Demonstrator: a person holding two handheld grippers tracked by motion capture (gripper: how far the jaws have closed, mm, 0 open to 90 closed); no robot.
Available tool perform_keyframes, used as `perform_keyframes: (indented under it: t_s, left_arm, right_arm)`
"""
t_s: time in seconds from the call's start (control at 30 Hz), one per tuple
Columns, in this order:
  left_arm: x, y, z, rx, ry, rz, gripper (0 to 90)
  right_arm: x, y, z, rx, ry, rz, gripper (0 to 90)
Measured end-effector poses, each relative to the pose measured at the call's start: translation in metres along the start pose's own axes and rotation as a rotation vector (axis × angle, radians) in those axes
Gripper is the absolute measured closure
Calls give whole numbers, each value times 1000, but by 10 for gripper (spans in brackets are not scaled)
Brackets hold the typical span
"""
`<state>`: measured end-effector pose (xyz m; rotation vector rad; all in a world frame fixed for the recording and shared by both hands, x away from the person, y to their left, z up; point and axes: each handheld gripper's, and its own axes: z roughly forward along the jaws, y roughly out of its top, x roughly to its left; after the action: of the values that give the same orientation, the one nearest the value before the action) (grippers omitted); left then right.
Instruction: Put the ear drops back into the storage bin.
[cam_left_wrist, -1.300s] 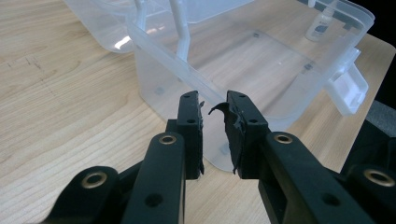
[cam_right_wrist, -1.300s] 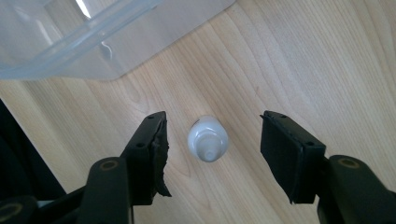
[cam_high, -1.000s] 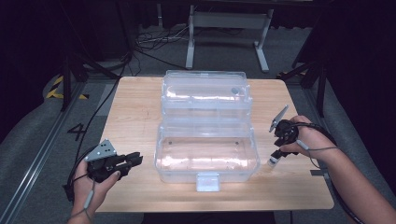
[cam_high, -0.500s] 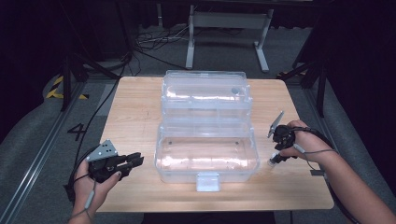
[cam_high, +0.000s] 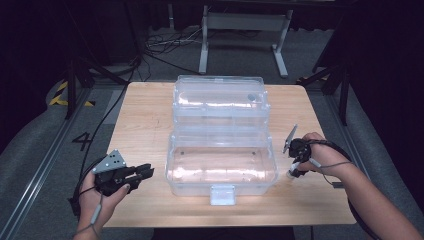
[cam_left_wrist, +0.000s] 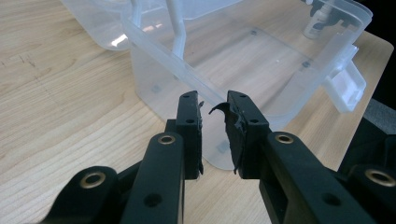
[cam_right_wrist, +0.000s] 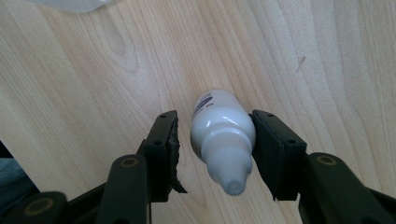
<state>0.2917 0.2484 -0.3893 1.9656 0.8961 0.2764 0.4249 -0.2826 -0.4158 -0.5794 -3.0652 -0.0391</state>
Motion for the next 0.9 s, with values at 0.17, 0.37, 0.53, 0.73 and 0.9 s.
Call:
perform_keyframes:
  t_s: [0.17, 0.37, 0.53, 0.73, 0.9]
  left_arm:
    - [0, 0, -1, -1, 2, 7, 760]
    - [0, 0, 0, 0, 1, 4, 760]
    - [0, 0, -1, 0, 1, 5, 760]
    - [0, 0, -1, -3, 1, 2, 759]
    - [0, 0, -1, -3, 1, 3, 758]
  right_arm:
    - [0, 0, 0, -2, -12, -1, 598]
    - [1, 0, -5, 0, -21, -15, 599]
    - [3, 2, -19, -7, -32, -31, 599]
    - [8, 4, -36, -22, -43, -48, 599]
    - [10, 5, -47, -24, -55, -61, 599]
